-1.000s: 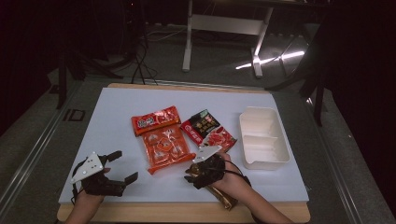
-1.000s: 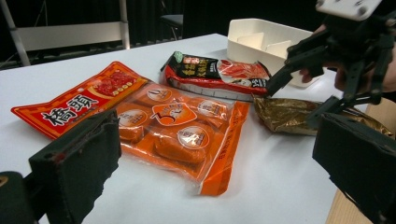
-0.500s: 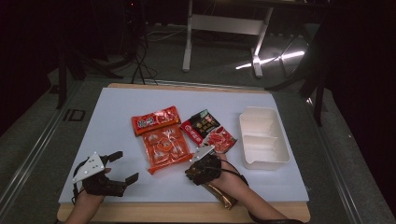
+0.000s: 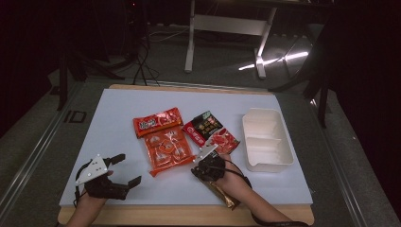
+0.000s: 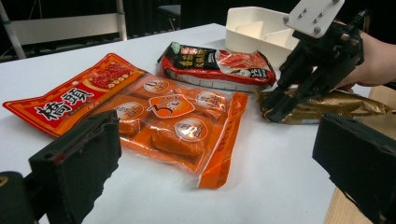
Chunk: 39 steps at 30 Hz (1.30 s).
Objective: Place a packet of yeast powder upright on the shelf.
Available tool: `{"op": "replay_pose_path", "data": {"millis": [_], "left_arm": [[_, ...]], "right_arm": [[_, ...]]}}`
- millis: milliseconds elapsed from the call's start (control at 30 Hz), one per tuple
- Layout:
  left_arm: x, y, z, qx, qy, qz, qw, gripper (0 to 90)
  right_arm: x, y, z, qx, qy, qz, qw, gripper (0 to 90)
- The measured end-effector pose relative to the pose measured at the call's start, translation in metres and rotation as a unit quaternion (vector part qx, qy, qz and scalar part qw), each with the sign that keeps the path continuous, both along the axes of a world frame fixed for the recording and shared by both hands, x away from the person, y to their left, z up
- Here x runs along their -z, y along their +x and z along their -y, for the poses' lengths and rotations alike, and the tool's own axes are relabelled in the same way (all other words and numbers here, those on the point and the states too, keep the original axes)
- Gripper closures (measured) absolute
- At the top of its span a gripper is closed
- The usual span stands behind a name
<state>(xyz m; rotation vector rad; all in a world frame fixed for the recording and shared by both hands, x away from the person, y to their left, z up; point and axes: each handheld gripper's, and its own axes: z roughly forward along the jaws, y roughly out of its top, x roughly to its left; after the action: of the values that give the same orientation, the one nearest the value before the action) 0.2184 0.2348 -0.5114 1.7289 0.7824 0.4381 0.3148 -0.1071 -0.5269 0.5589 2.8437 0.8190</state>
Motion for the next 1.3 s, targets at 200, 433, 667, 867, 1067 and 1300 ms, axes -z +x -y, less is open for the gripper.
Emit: {"op": "replay_pose_path", "data": {"millis": [200,433,667,867,1067,1300], "left_arm": [[0.0,0.0,0.0,0.0,0.0,-0.001,1.0,1.7],[0.001,0.0,0.0,0.0,0.004,-0.002,1.0,1.7],[0.001,0.001,0.0,0.0,0.004,-0.003,1.0,1.7],[0.001,0.001,0.001,0.0,0.005,-0.003,1.0,1.7],[0.001,0.001,0.001,0.0,0.005,-0.003,1.0,1.7],[0.001,0.002,0.001,0.0,0.005,-0.004,1.0,1.7]], "right_arm": [[-0.002,-0.001,-0.002,-0.001,-0.008,0.008,0.9999,86.0],[-0.017,-0.005,0.006,0.007,0.031,-0.004,0.9995,88.4],[-0.036,-0.013,0.007,0.004,0.058,0.018,0.9982,88.9],[-0.058,-0.019,0.009,0.003,0.091,0.036,0.9951,89.2],[-0.081,-0.016,0.018,0.021,0.133,0.046,0.9898,89.2],[-0.109,-0.01,0.033,0.044,0.177,0.075,0.9804,89.2]]}}
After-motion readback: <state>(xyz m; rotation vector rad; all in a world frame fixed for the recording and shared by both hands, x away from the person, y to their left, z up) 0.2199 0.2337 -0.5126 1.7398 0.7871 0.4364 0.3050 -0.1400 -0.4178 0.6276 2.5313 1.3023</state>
